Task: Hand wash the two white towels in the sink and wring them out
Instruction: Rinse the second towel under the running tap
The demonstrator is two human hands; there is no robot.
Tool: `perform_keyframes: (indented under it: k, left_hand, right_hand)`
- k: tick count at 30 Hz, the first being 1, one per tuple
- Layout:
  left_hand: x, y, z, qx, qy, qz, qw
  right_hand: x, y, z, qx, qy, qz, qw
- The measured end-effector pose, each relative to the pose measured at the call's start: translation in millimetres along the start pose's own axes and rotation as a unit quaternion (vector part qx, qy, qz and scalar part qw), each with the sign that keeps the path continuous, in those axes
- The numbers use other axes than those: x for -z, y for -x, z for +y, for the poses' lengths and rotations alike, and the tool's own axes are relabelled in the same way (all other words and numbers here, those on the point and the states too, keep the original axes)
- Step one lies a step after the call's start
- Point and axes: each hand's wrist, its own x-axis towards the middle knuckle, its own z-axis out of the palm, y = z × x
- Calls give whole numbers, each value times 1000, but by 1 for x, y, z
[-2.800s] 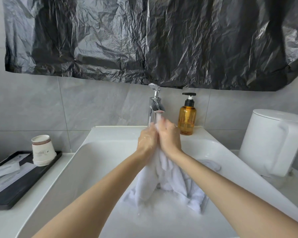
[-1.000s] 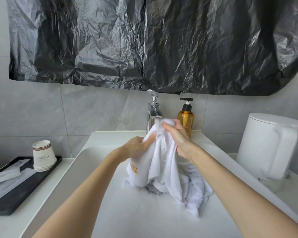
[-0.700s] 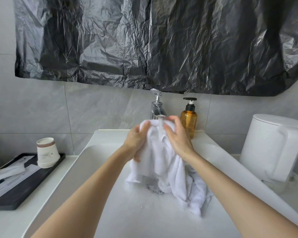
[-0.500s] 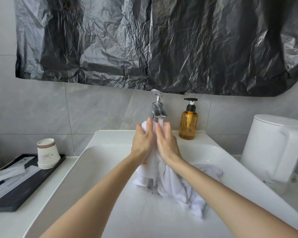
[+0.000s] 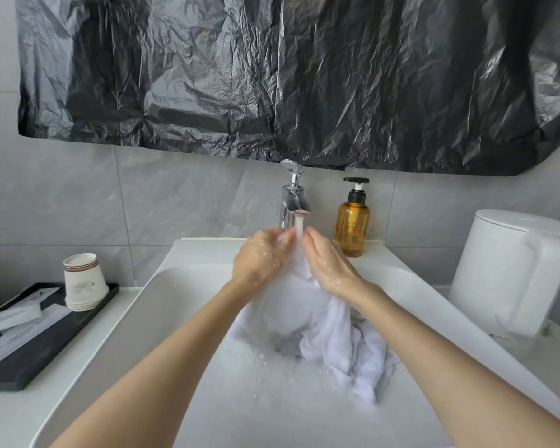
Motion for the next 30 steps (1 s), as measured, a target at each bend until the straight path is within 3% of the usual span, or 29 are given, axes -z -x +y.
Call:
perform_keyframes:
  k: [3, 7, 12, 15, 18, 20, 22, 25, 30]
  left_hand:
    - [18, -5, 5, -23, -33, 53, 998]
    - [38, -5, 3, -56, -157, 89, 982]
    - [52, -5, -19, -23, -256, 113, 960]
    - [52, -2, -34, 15, -312, 75, 947]
    - [46, -5, -44, -1, -376, -2, 927]
    - [38, -8, -39, -46, -281, -57, 957]
    - [28, -5, -21, -26, -105, -126, 986]
    - [24, 4, -1, 55, 24, -223, 973]
    - [37, 2, -3, 35, 98, -207, 973]
  right_hand:
    - [6, -2, 8, -1, 4, -55, 998]
    - [4, -1, 11, -46, -56, -127, 989]
    - [15, 0, 31, -95, 27, -285, 954]
    - [23, -4, 30, -69, 53, -229, 969]
    - [22, -7, 22, -15, -14, -158, 987]
    - [20, -6, 13, 8, -76, -137, 988]
    - [21, -6, 5, -8, -125, -117, 985]
    - [29, -5, -2, -52, -182, -96, 977]
    - [42, -4, 0, -36, -126, -88, 987]
